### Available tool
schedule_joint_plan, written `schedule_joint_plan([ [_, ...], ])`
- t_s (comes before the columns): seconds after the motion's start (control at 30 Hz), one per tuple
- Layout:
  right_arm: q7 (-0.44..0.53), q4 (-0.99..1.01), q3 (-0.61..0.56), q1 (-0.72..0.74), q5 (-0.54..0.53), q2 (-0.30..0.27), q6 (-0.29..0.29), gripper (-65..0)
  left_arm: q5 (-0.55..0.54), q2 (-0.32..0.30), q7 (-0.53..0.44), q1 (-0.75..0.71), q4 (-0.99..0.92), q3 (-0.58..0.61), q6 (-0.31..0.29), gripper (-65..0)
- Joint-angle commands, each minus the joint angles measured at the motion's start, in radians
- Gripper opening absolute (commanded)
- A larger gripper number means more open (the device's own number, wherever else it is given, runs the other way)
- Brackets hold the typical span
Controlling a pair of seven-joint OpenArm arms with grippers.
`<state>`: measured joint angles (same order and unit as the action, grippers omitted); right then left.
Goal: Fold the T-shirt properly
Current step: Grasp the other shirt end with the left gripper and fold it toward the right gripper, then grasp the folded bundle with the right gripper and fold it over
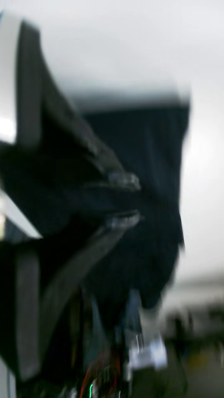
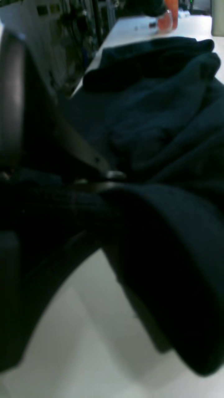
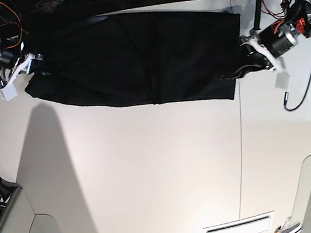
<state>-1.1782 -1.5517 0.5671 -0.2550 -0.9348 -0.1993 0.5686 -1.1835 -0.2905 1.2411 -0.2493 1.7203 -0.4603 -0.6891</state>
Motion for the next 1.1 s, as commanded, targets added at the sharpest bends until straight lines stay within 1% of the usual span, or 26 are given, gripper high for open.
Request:
schedule_joint_plan([
  [0.0, 0.01, -0.039, 0.017, 0.011, -0.034, -0.014, 0.003, -65.0, 0.007, -0.019, -0.027, 0.001, 0.016, -0.027, -0.009, -59.2],
  [0.07, -0.015, -0.093, 0.029, 0.01, -0.071, -0.014, 0.004, -65.0, 0.096, -0.037, -0.086, -0.021, 0.014, -0.066, -0.009, -63.3],
  [0.1, -0.044, -0.124, 0.029, 0.01, -0.1, -0.014, 0.004, -65.0, 0.142, -0.043, -0.116, -0.035, 0.014, -0.076, -0.009, -64.2],
  [0.17, -0.11, -0.191, 0.028, 0.011, -0.189, -0.008, 0.004, -65.0, 0.22, -0.045, -0.161, -0.062, 0.014, -0.079, -0.009, -64.4],
  [0.2, -0.14, -0.227, 0.028, 0.01, -0.239, 0.003, 0.005, -65.0, 0.242, -0.044, -0.169, -0.073, 0.014, -0.075, -0.009, -64.4],
  [0.27, -0.177, -0.299, 0.021, 0.01, -0.32, 0.045, 0.005, -65.0, 0.246, -0.042, -0.168, -0.09, 0.014, -0.062, -0.009, -64.4],
  [0.33, -0.18, -0.361, -0.011, 0.01, -0.334, 0.105, 0.005, -65.0, 0.246, -0.042, -0.167, -0.099, 0.014, -0.043, -0.009, -64.4],
  [0.4, -0.175, -0.394, -0.074, 0.01, -0.331, 0.168, 0.005, -65.0, 0.251, -0.042, -0.16, -0.104, 0.014, -0.019, -0.009, -64.4],
  [0.47, -0.137, -0.395, -0.16, 0.01, -0.296, 0.224, 0.015, -65.0, 0.272, -0.042, -0.156, -0.104, 0.014, 0.012, -0.009, -64.4],
  [0.5, -0.102, -0.392, -0.207, 0.011, -0.251, 0.249, 0.015, -65.0, 0.277, -0.042, -0.156, -0.105, 0.014, 0.026, -0.009, -64.4],
  [0.57, 0.001, -0.382, -0.306, 0.011, -0.134, 0.286, 0.014, -65.0, 0.28, -0.042, -0.156, -0.105, 0.014, 0.053, -0.009, -64.4],
  [0.6, 0.061, -0.373, -0.357, 0.013, -0.072, 0.298, 0.013, -65.0, 0.28, -0.042, -0.156, -0.105, 0.014, 0.064, -0.005, -64.4],
  [0.67, 0.16, -0.356, -0.457, 0.022, 0.049, 0.303, 0.011, -65.0, 0.279, -0.042, -0.157, -0.105, 0.014, 0.076, 0.01, -64.4],
  [0.7, 0.192, -0.344, -0.505, 0.03, 0.098, 0.302, 0.011, -65.0, 0.28, -0.042, -0.157, -0.105, 0.014, 0.079, 0.016, -64.4],
  [0.77, 0.218, -0.315, -0.584, 0.055, 0.169, 0.302, 0.003, -65.0, 0.28, -0.042, -0.157, -0.105, 0.014, 0.079, 0.017, -64.4],
  [0.83, 0.218, -0.275, -0.647, 0.084, 0.209, 0.302, 0.003, -65.0, 0.279, -0.042, -0.157, -0.105, 0.014, 0.079, 0.017, -64.4],
  [0.9, 0.238, -0.228, -0.695, 0.113, 0.233, 0.302, 0.003, -65.0, 0.279, -0.042, -0.157, -0.105, 0.014, 0.079, 0.017, -64.4],
  [1.0, 0.288, -0.151, -0.74, 0.151, 0.247, 0.303, 0.0, -65.0, 0.279, -0.042, -0.157, -0.105, 0.014, 0.079, 0.017, -64.4],
  [1.07, 0.296, -0.106, -0.757, 0.178, 0.247, 0.303, -0.001, -65.0, 0.279, -0.042, -0.157, -0.105, 0.014, 0.079, 0.017, -64.4],
])
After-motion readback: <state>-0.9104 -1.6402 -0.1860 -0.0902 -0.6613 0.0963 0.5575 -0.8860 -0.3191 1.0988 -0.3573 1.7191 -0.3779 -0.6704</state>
